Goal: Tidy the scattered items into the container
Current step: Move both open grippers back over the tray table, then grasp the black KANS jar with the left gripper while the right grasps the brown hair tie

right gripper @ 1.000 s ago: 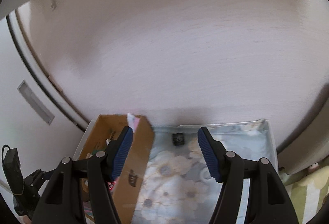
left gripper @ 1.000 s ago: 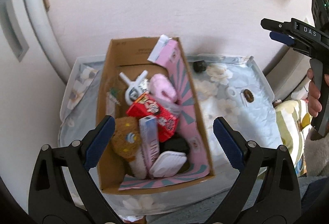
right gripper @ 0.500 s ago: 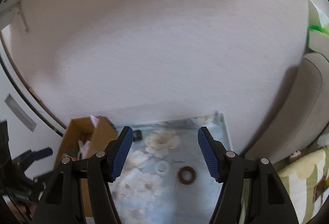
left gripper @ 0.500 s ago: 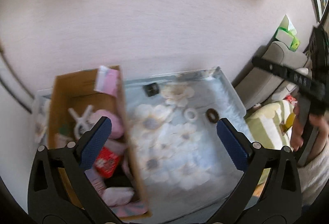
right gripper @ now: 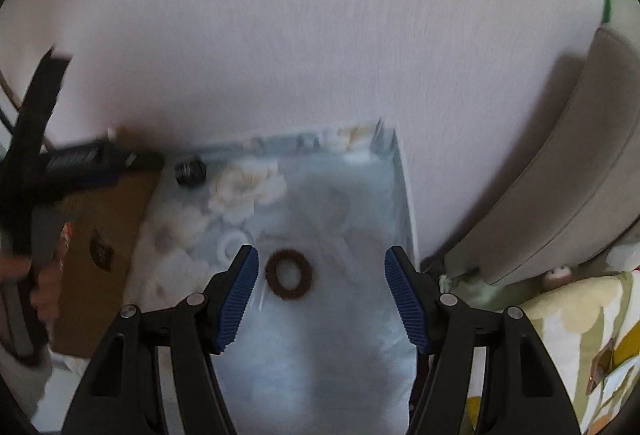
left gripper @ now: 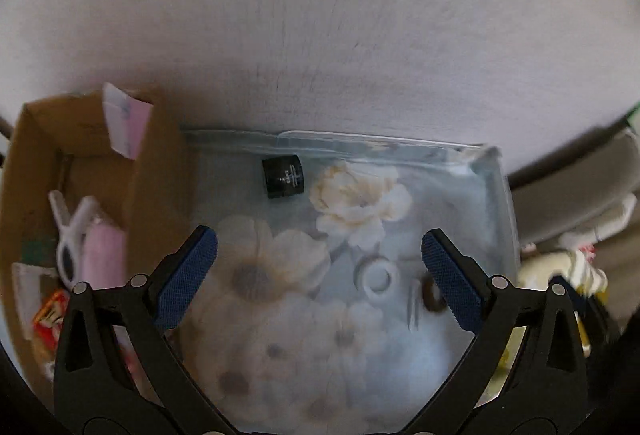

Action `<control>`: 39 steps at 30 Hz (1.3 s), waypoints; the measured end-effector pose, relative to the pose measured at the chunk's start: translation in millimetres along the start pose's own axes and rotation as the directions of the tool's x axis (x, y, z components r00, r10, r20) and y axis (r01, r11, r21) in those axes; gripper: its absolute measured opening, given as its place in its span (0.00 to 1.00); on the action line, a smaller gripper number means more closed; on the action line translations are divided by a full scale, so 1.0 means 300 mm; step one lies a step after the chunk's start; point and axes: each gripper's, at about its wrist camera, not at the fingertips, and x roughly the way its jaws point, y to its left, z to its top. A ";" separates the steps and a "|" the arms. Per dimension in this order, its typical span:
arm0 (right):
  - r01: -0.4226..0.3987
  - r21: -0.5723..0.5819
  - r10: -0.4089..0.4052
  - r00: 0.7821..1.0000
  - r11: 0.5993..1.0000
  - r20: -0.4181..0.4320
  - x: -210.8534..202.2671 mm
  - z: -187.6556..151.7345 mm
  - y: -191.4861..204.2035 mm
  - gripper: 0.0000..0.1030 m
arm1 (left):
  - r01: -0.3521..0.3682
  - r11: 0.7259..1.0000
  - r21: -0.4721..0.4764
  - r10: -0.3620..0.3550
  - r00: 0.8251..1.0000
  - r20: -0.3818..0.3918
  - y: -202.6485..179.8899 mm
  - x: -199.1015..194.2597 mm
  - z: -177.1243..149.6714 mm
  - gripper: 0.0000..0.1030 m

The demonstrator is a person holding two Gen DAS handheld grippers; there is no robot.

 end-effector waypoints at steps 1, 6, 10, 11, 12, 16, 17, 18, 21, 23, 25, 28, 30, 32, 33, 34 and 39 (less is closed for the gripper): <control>-0.016 -0.010 0.016 1.000 1.000 -0.010 0.020 -0.015 -0.008 0.60 | -0.020 1.000 0.002 0.020 1.000 -0.004 -0.005 0.028 0.004 0.99; -0.026 -0.070 0.022 0.998 0.997 -0.057 0.115 -0.041 -0.002 0.60 | -0.099 0.995 0.017 0.100 0.994 -0.033 -0.023 0.169 0.005 0.99; -0.048 -0.092 0.041 0.996 0.995 -0.074 0.158 -0.039 0.003 0.60 | -0.109 0.994 -0.008 0.109 0.993 -0.051 -0.016 0.240 -0.003 0.99; -0.053 -0.096 0.045 0.996 0.994 -0.076 0.172 -0.035 0.002 0.60 | -0.114 0.993 -0.015 0.113 0.992 -0.054 -0.014 0.254 -0.005 0.99; -0.055 -0.101 0.048 0.996 0.993 -0.077 0.183 -0.033 0.002 0.60 | -0.118 0.993 -0.019 0.117 0.992 -0.055 -0.013 0.262 -0.006 0.99; -0.065 -0.114 0.055 0.994 0.991 -0.091 0.228 -0.026 -0.005 0.50 | -0.134 0.991 -0.033 0.132 0.990 -0.051 -0.006 0.293 -0.009 0.99; -0.067 -0.115 0.056 0.994 0.991 -0.096 0.236 -0.027 -0.008 0.47 | -0.138 0.990 -0.034 0.136 0.989 -0.051 -0.005 0.300 -0.009 0.99; -0.068 -0.116 0.056 0.993 0.991 -0.102 0.248 -0.027 -0.011 0.45 | -0.143 0.989 -0.035 0.142 0.989 -0.050 -0.004 0.307 -0.010 0.99; -0.071 -0.117 0.056 0.990 0.991 -0.128 0.281 -0.034 -0.020 0.33 | -0.154 0.988 -0.027 0.153 0.987 -0.040 -0.006 0.319 -0.011 0.99; -0.073 -0.116 0.057 0.989 0.991 -0.134 0.290 -0.040 -0.027 0.32 | -0.150 0.988 -0.019 0.150 0.988 -0.034 -0.009 0.324 -0.012 0.99; -0.074 -0.120 0.059 0.990 0.990 -0.129 0.289 -0.041 -0.030 0.31 | -0.142 0.990 -0.014 0.141 0.990 -0.026 -0.010 0.324 -0.013 0.99; -0.070 -0.132 0.053 0.991 0.989 -0.125 0.289 -0.041 -0.029 0.31 | -0.132 0.991 -0.007 0.131 0.991 -0.012 -0.010 0.320 -0.017 0.99; -0.063 -0.145 0.045 0.991 0.987 -0.122 0.294 -0.039 -0.022 0.31 | -0.125 0.992 -0.006 0.125 0.992 -0.004 -0.004 0.318 -0.020 0.96; -0.059 -0.152 0.042 0.992 0.987 -0.118 0.295 -0.040 -0.020 0.27 | -0.120 0.993 -0.003 0.120 0.993 0.010 0.000 0.313 -0.023 0.92; -0.058 -0.155 0.040 0.993 0.986 -0.114 0.296 -0.040 -0.018 0.26 | -0.122 0.993 0.004 0.122 0.992 0.018 0.000 0.308 -0.025 0.89; -0.057 -0.155 0.040 0.993 0.986 -0.111 0.294 -0.041 -0.017 0.26 | -0.128 0.992 0.011 0.128 0.992 0.021 -0.002 0.307 -0.026 0.87; -0.071 -0.132 0.057 0.993 0.989 -0.104 0.302 -0.037 -0.018 0.16 | -0.190 0.982 -0.005 0.190 0.981 0.044 -0.003 0.291 -0.042 0.57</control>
